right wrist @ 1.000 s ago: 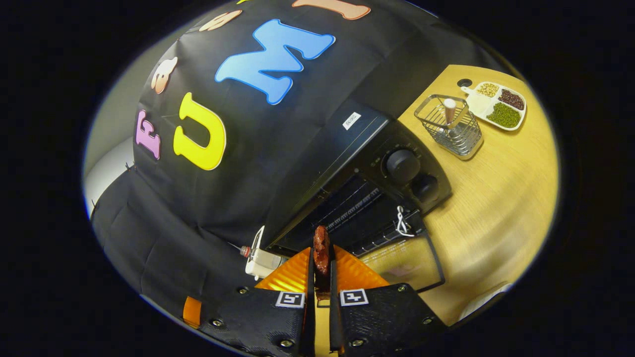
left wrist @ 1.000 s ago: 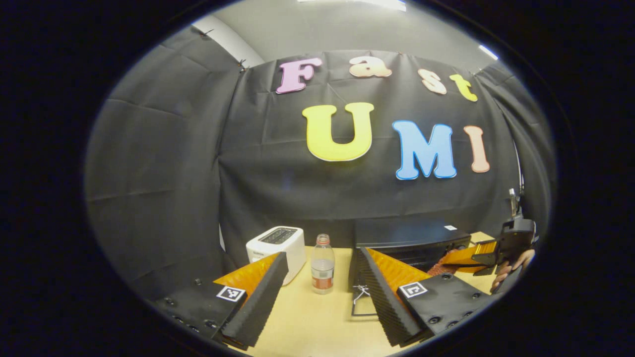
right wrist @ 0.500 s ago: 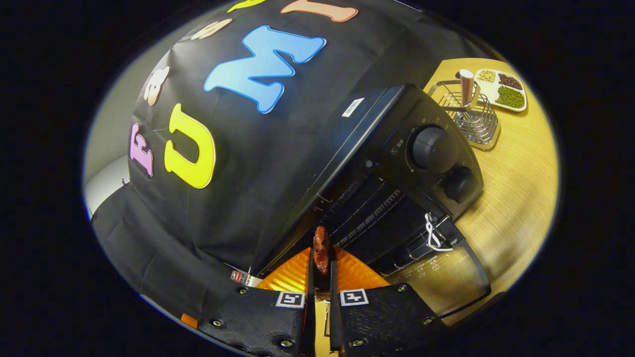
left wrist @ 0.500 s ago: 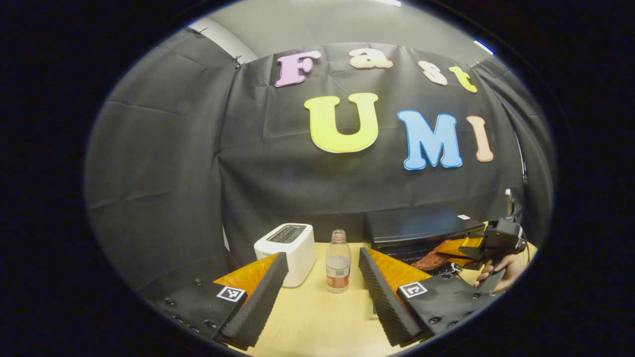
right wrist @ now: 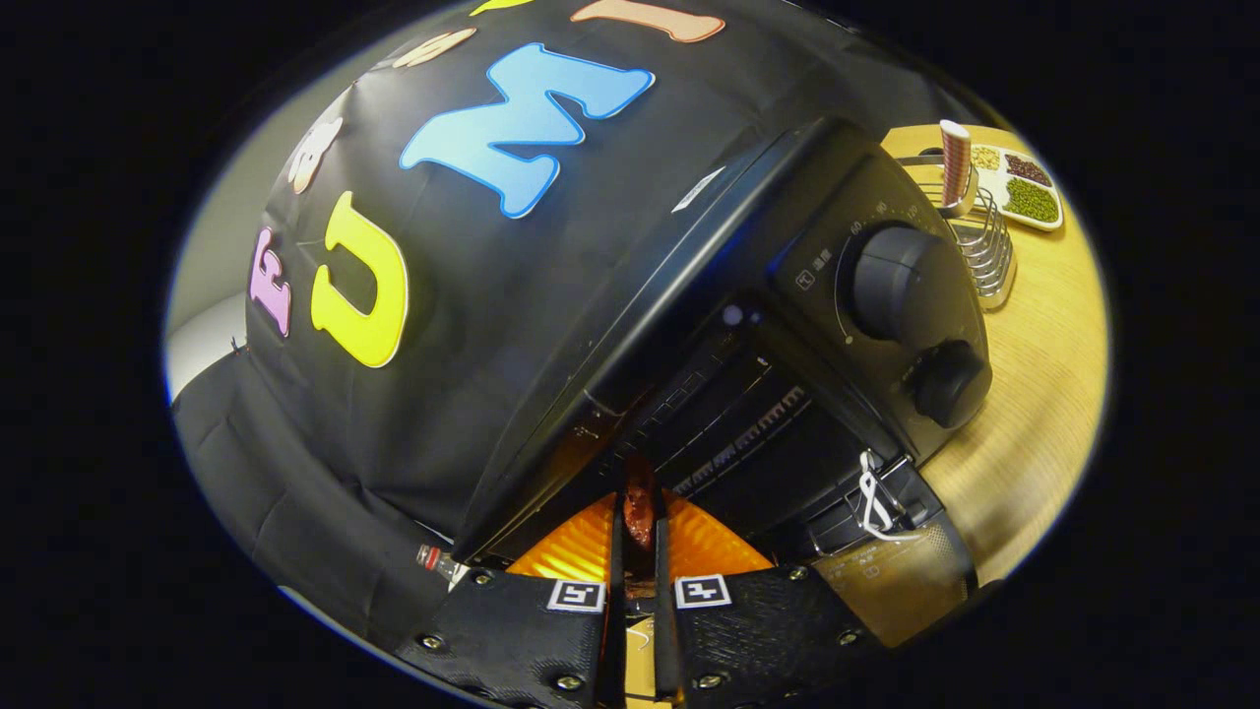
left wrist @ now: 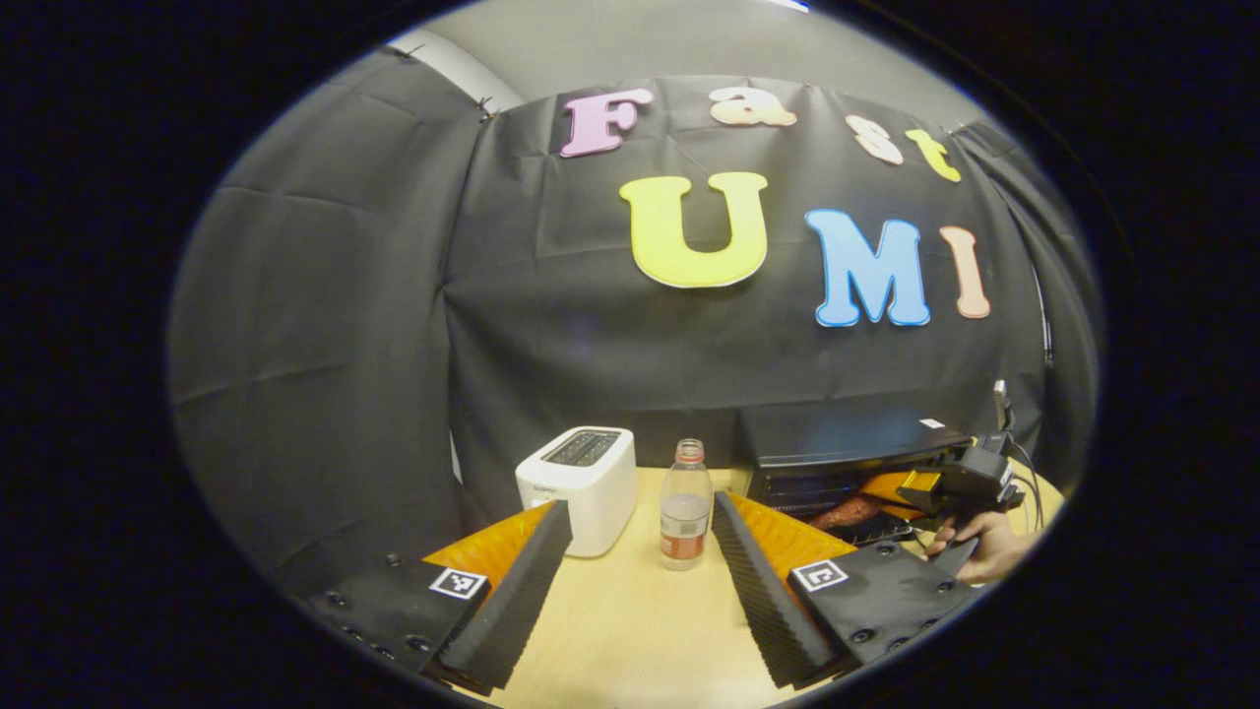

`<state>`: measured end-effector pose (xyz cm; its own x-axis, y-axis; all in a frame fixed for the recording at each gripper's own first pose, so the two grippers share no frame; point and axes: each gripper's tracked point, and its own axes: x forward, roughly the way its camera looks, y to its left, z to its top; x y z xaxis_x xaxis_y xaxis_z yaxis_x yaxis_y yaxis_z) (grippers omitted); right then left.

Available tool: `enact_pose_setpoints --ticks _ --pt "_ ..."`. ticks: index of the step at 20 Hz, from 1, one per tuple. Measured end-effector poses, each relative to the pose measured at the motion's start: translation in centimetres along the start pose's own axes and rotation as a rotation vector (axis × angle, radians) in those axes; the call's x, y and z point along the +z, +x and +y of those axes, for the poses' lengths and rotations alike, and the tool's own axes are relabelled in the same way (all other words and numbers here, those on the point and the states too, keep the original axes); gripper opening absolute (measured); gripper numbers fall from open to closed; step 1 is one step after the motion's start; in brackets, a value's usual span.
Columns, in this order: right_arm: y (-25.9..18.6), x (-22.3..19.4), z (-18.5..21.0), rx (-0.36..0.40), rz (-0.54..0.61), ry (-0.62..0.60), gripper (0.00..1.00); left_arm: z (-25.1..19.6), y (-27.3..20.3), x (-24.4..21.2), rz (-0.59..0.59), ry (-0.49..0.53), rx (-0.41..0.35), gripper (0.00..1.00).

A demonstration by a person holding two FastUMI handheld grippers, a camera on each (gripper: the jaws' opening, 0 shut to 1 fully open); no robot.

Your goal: Open the electric oven with the left hand, put the food in, and close the electric oven.

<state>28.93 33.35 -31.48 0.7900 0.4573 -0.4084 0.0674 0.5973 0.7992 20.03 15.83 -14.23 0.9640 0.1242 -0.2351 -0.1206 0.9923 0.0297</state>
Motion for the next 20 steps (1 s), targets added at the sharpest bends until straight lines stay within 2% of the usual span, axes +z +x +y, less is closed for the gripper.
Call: enact_pose_setpoints --ticks 5,7,8,9,10,11,13,14,16,18,20 --pt "0.1 0.3 -1.0 -0.047 0.001 -0.093 0.14 0.0 0.1 0.0 0.001 0.003 0.0 0.97" --pt "0.0 0.3 -1.6 -0.086 0.005 -0.159 0.23 -0.4 0.3 0.1 0.0 0.01 -0.002 1.0" --pt "0.0 0.4 -2.0 -0.1 0.003 -0.187 0.29 -0.4 0.3 0.4 -0.006 0.015 0.002 0.97" --pt "0.0 0.7 -2.5 -0.125 -0.001 -0.213 0.3 -0.3 0.2 0.6 -0.011 0.016 0.004 0.97" --pt "-0.2 0.8 -2.8 -0.14 -0.003 -0.232 0.43 -0.2 -0.1 0.7 -0.012 0.016 0.005 0.97" --pt "-0.5 1.2 -3.1 -0.157 -0.008 -0.253 0.46 -0.1 -0.3 0.7 -0.01 0.015 0.006 1.0" --pt "-0.7 1.9 -3.6 -0.182 -0.021 -0.298 0.53 -0.2 -0.3 0.4 -0.008 0.008 0.013 0.97" --pt "-1.1 2.1 -3.5 -0.177 -0.025 -0.311 0.73 -0.4 -0.4 0.5 -0.01 0.003 0.013 1.0" --pt "-1.9 2.5 -2.7 -0.153 -0.033 -0.33 0.74 -0.7 -0.6 0.6 -0.011 -0.001 0.01 1.0" --pt "-3.4 2.6 -1.9 -0.132 -0.029 -0.365 0.99 -1.7 -0.6 0.4 -0.01 -0.009 0.0 1.0" --pt "-5.2 3.0 -0.9 -0.111 -0.04 -0.424 0.98 -3.0 -0.8 0.3 -0.014 -0.008 -0.018 1.0"
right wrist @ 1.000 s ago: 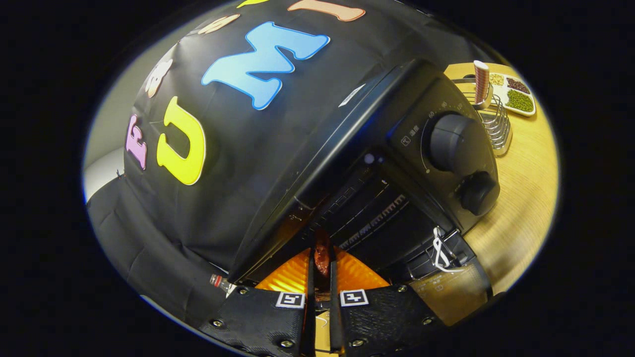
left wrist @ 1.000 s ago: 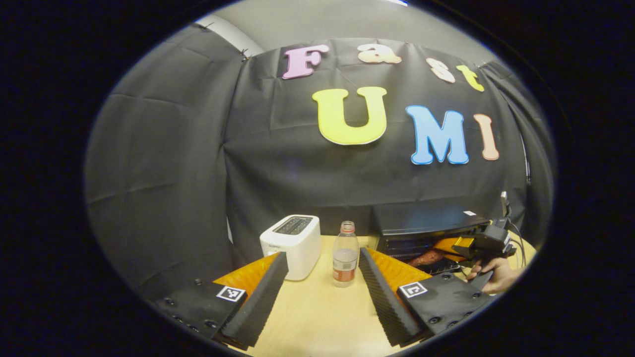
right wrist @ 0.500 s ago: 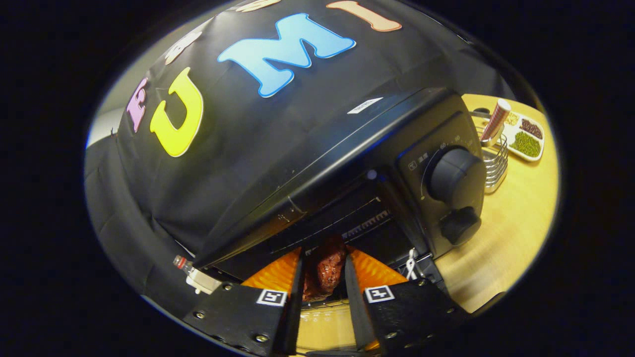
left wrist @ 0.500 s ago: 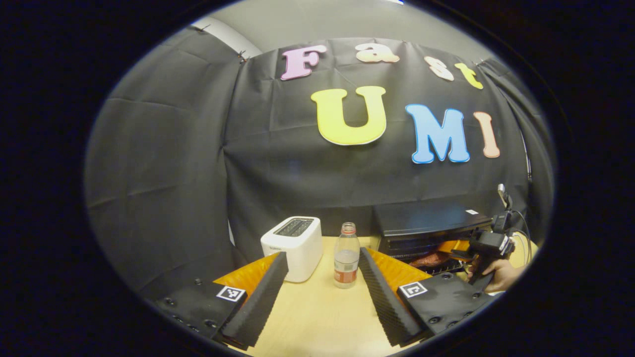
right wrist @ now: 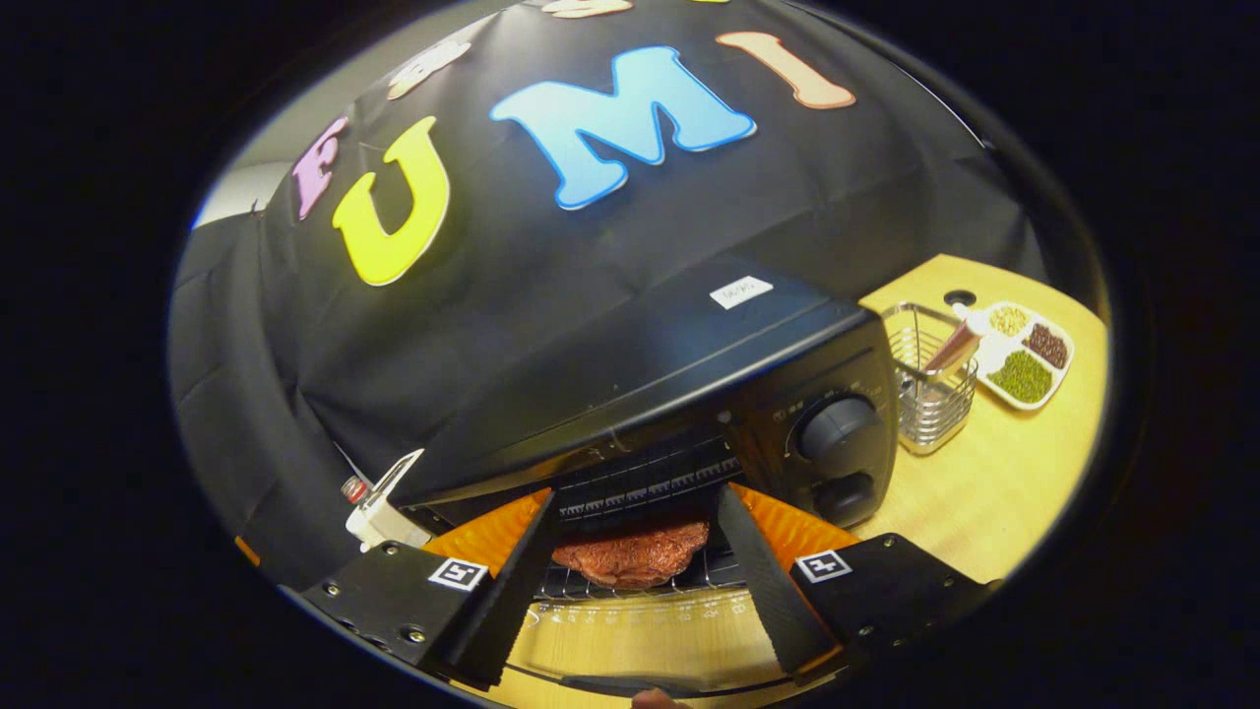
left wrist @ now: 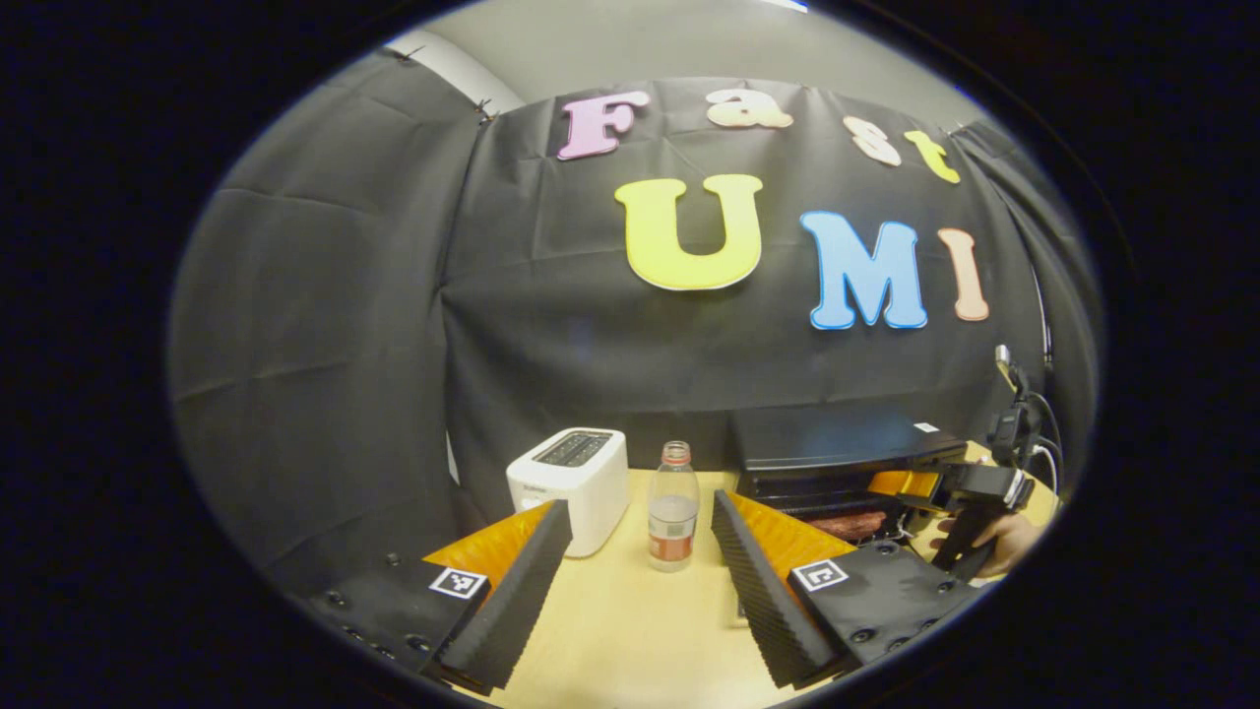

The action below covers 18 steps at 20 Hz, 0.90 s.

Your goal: Open the electric oven with the left hand, put the food in, and close the electric oven.

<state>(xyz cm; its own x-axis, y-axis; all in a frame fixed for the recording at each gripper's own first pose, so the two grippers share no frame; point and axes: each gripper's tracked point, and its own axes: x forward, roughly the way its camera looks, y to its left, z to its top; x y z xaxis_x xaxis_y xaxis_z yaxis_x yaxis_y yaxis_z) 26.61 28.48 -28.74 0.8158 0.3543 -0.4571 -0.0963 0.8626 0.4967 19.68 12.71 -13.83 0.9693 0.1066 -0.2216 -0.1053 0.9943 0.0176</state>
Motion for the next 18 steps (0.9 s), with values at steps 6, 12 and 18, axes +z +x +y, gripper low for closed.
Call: enact_pose_setpoints --ticks 6,12,18 --pt "-6.8 3.9 0.8 0.054 -0.08 -0.112 0.98 -4.9 -0.8 -0.6 0.005 -0.004 -0.063 1.0" --pt "-13.6 7.3 -0.5 0.05 -0.175 -0.274 0.98 -9.7 -2.3 -2.8 0.04 -0.003 -0.125 0.96" --pt "-19.4 9.4 -2.3 0.014 -0.252 -0.319 0.98 -14.1 -2.5 -6.8 0.116 -0.008 -0.181 0.91"
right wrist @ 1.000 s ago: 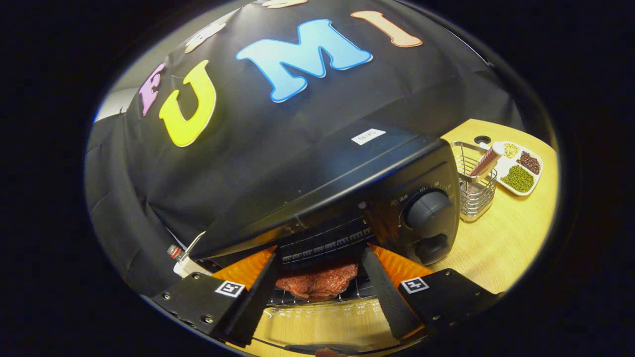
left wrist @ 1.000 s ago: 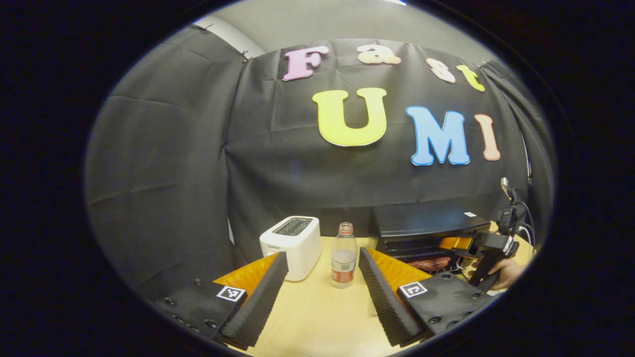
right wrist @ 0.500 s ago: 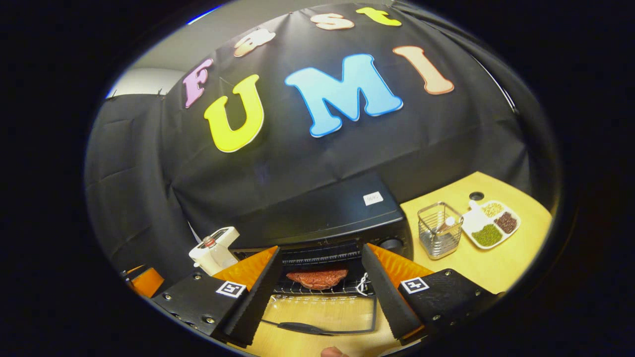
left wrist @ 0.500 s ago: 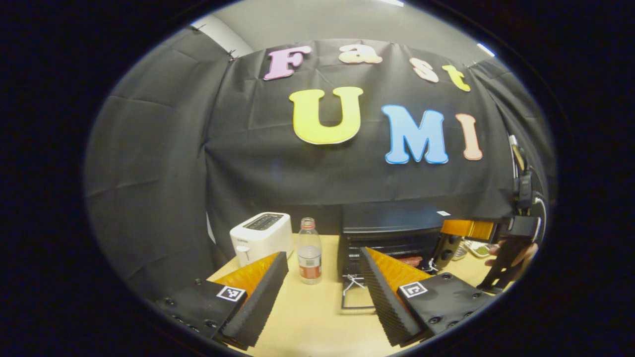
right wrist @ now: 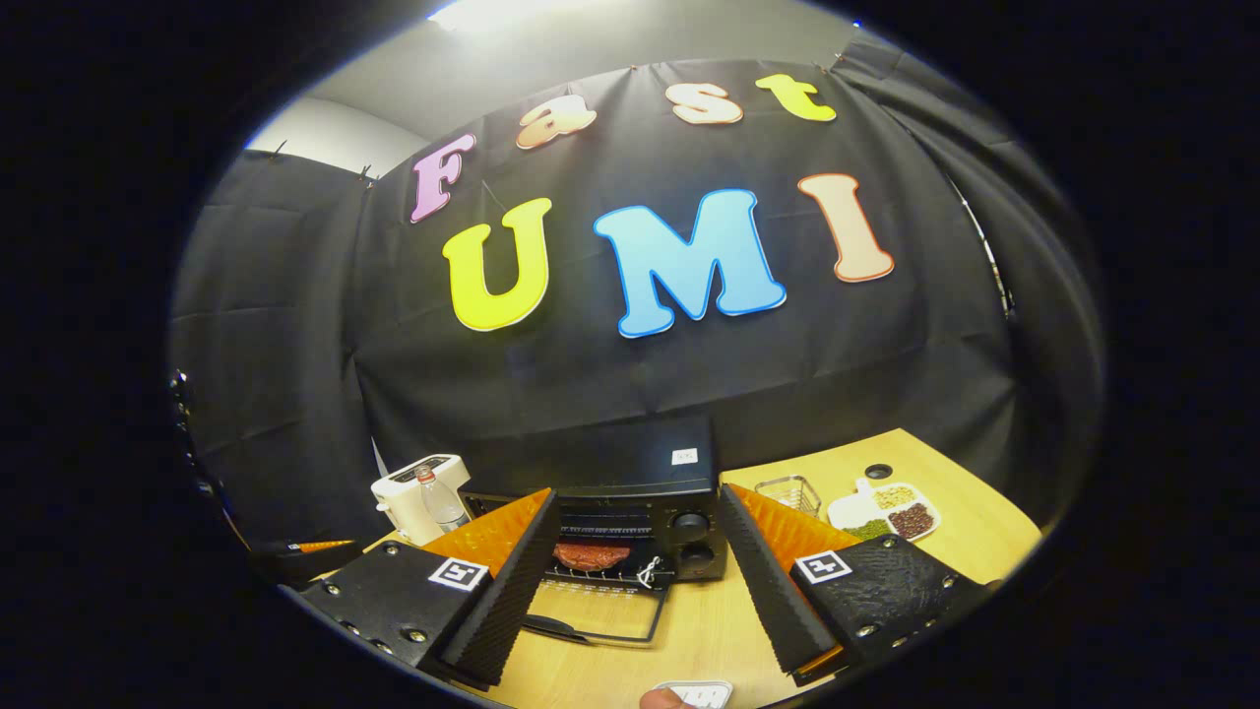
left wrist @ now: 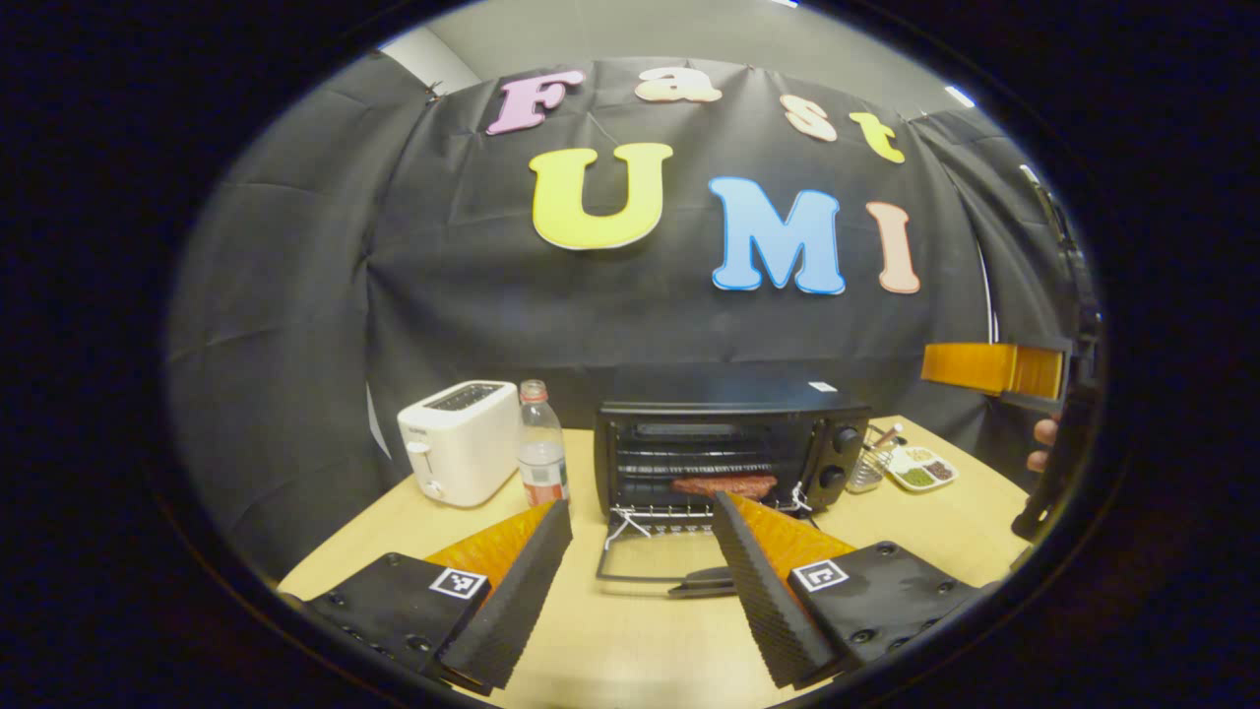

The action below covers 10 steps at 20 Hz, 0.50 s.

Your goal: Open the electric oven with the left hand, put the food in, and close the electric oven.

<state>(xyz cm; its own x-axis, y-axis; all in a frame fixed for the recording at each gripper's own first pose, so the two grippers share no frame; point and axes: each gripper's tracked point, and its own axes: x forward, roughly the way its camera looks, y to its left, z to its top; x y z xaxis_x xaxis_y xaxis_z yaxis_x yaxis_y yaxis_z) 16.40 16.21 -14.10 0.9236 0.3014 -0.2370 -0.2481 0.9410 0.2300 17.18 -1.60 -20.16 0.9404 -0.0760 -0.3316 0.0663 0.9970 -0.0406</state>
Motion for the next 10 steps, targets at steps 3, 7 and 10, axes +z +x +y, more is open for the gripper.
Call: enact_pose_setpoints --ticks 3,7,10 --pt "-1.8 0.1 -1.4 -0.04 -0.012 -0.033 0.98 -1.9 0.9 -2.4 0.054 0.005 -0.032 1.0" --pt "-3.3 -0.5 -3.7 -0.088 0.017 -0.025 0.98 -4.3 2.5 -6.9 0.189 -0.006 -0.087 0.97" --pt "-4.2 -0.6 -5.5 -0.136 0.019 -0.041 0.98 -5.5 3.8 -10.1 0.293 -0.026 -0.115 0.98"
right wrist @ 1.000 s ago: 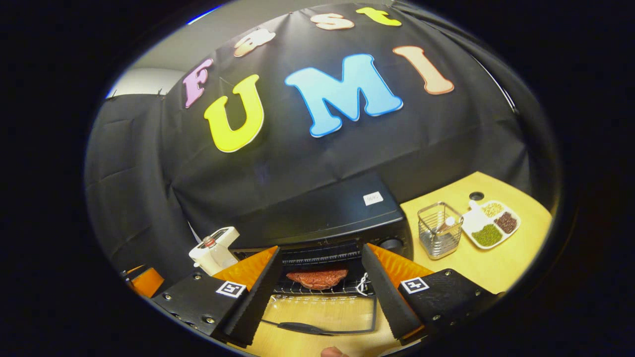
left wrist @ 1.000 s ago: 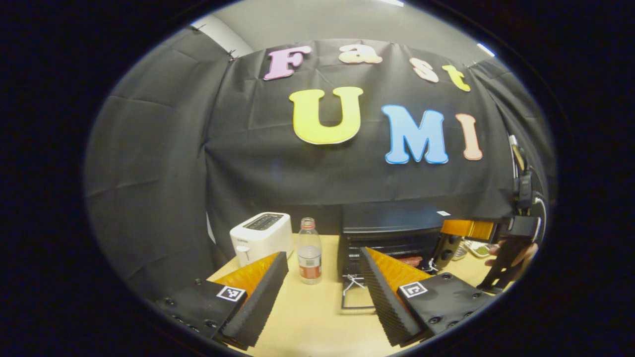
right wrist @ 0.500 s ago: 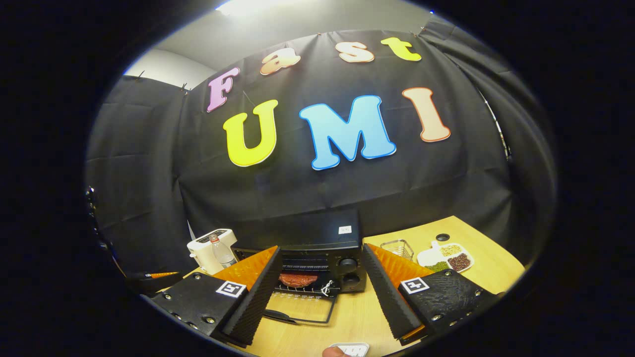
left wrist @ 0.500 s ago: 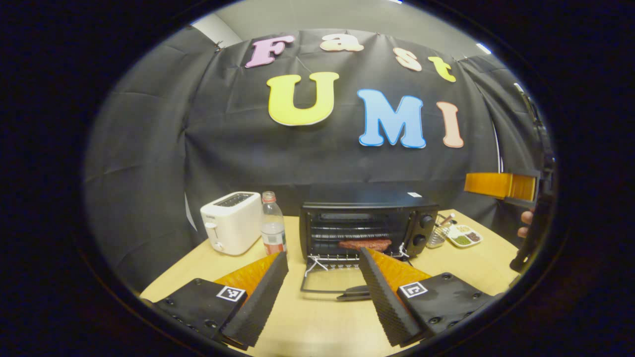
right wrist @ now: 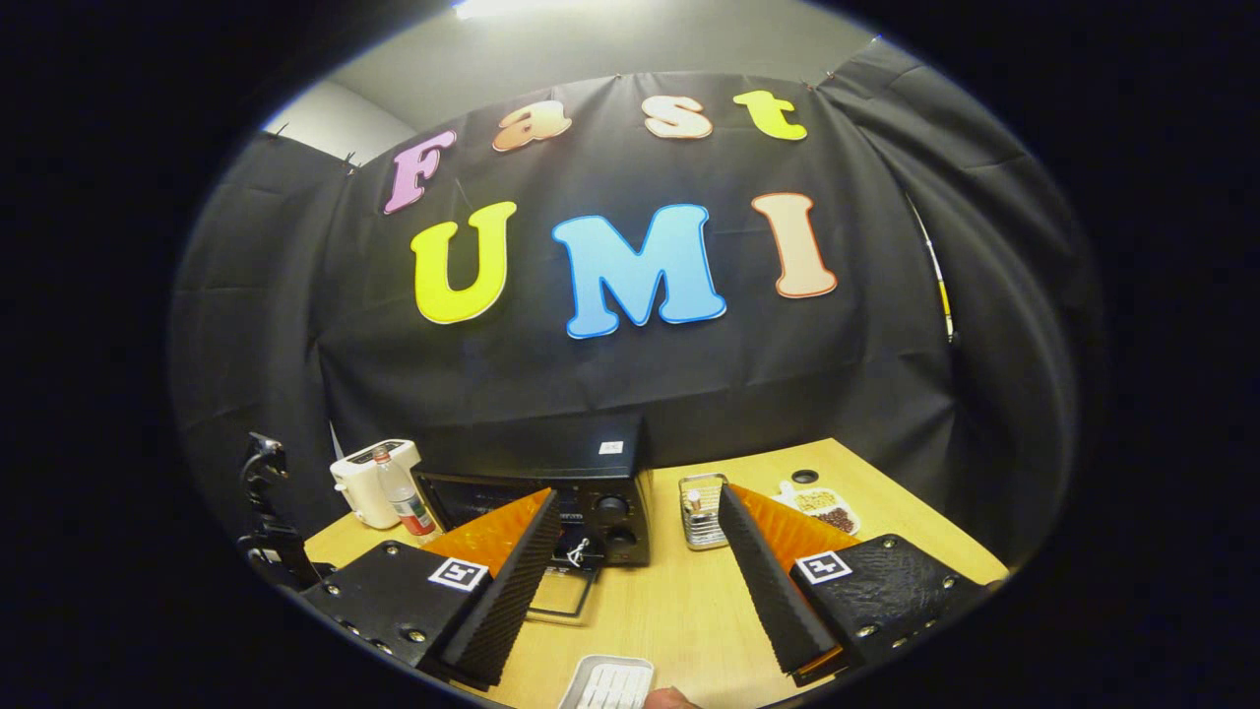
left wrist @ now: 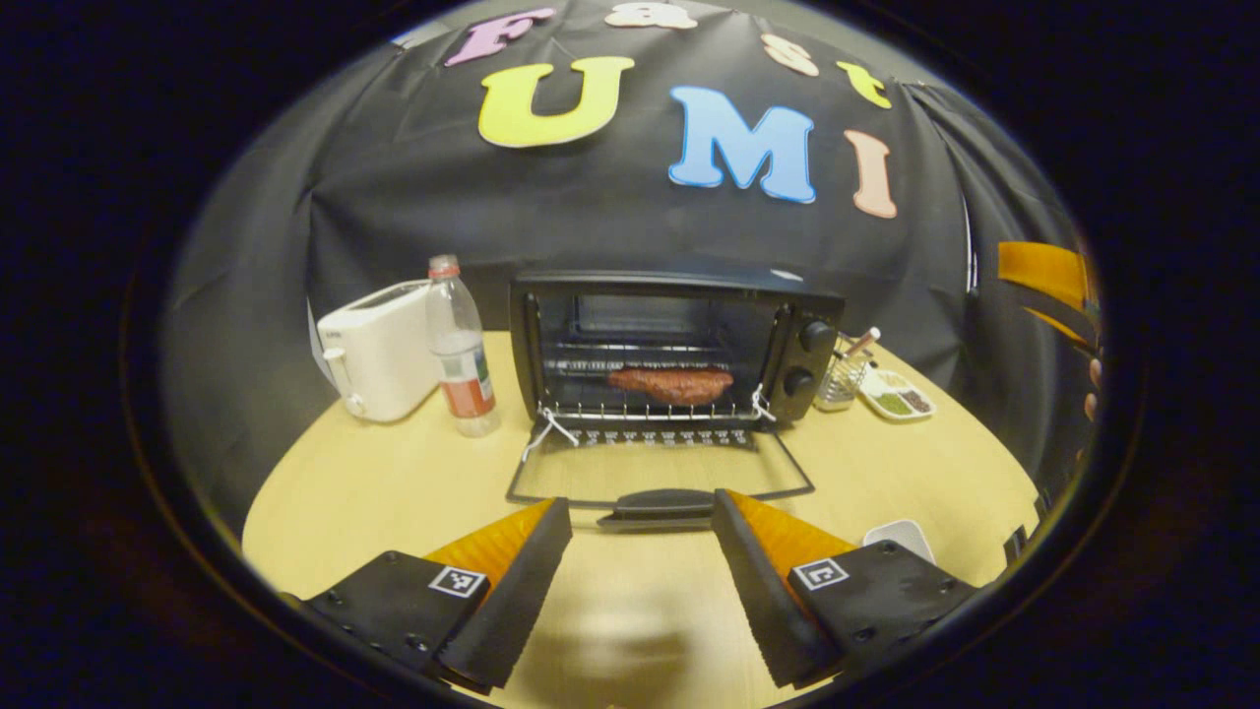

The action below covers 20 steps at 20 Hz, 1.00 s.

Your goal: Open the electric oven with the left hand, put the food in, and close the electric oven.

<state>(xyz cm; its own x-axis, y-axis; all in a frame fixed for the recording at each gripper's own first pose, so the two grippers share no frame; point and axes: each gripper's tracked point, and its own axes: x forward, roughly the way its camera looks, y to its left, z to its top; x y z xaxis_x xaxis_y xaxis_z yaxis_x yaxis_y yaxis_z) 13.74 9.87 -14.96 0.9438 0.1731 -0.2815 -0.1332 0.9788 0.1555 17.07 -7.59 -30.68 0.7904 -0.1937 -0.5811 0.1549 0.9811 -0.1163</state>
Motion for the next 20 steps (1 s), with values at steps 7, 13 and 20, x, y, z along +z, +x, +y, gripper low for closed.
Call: enact_pose_setpoints --ticks 7,13,20 --pt "-1.5 -1.0 -3.7 -0.112 0.026 -0.001 0.98 -0.9 3.7 -4.7 0.194 -0.018 -0.026 1.0" --pt "-2.5 -1.4 -5.2 -0.166 0.041 -0.016 0.98 -0.8 6.4 -6.6 0.26 -0.008 -0.032 0.98" --pt "-2.7 -1.2 -5.4 -0.196 0.037 -0.046 0.98 -0.8 7.7 -6.4 0.247 0.073 -0.005 1.0"
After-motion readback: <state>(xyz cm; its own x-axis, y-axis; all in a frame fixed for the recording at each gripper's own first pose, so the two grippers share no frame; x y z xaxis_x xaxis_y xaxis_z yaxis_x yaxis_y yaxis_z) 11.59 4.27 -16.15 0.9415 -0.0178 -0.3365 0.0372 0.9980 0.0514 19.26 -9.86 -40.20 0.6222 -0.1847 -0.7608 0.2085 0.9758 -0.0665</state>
